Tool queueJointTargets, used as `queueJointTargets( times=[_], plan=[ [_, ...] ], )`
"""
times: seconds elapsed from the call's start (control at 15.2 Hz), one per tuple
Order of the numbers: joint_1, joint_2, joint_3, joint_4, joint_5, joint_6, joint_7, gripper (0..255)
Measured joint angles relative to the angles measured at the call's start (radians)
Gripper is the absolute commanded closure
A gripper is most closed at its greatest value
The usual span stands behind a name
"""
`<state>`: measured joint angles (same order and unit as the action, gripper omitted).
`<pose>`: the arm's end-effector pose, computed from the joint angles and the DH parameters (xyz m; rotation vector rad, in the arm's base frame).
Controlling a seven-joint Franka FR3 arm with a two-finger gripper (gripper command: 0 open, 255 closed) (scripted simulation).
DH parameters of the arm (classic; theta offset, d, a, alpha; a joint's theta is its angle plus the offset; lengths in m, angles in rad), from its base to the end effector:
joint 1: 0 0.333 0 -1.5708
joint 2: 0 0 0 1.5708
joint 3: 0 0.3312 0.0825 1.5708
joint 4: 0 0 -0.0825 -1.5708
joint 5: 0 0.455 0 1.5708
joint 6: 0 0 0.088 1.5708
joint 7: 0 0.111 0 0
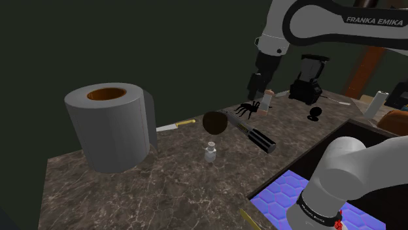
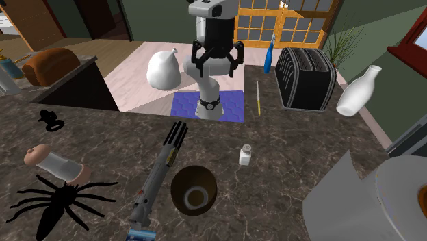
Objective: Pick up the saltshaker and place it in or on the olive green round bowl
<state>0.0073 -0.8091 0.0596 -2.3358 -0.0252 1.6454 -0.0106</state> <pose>0.3680 0.0278 0.6235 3.0687 0.0952 0.1831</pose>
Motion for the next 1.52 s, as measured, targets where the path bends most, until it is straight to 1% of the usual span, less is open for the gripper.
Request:
queueJointTargets(
  times=[0.07, 0.26, 0.66, 0.99, 1.25, 1.52],
  plan=[
    [0.000, 0.000, 0.000, 0.000, 0.000, 0.000, 0.000, 0],
    [0.008, 0.036, 0.018, -0.029, 0.016, 0.051, 0.020, 0],
    [0.027, 0.156, 0.061, -0.105, 0.055, 0.210, 0.066, 0],
    [0.044, 0.295, 0.104, -0.137, 0.085, 0.352, 0.108, 0],
    [0.053, 0.439, 0.138, -0.129, 0.098, 0.466, 0.142, 0],
    [0.060, 0.501, 0.153, -0.136, 0.104, 0.525, 0.157, 0]
  ],
)
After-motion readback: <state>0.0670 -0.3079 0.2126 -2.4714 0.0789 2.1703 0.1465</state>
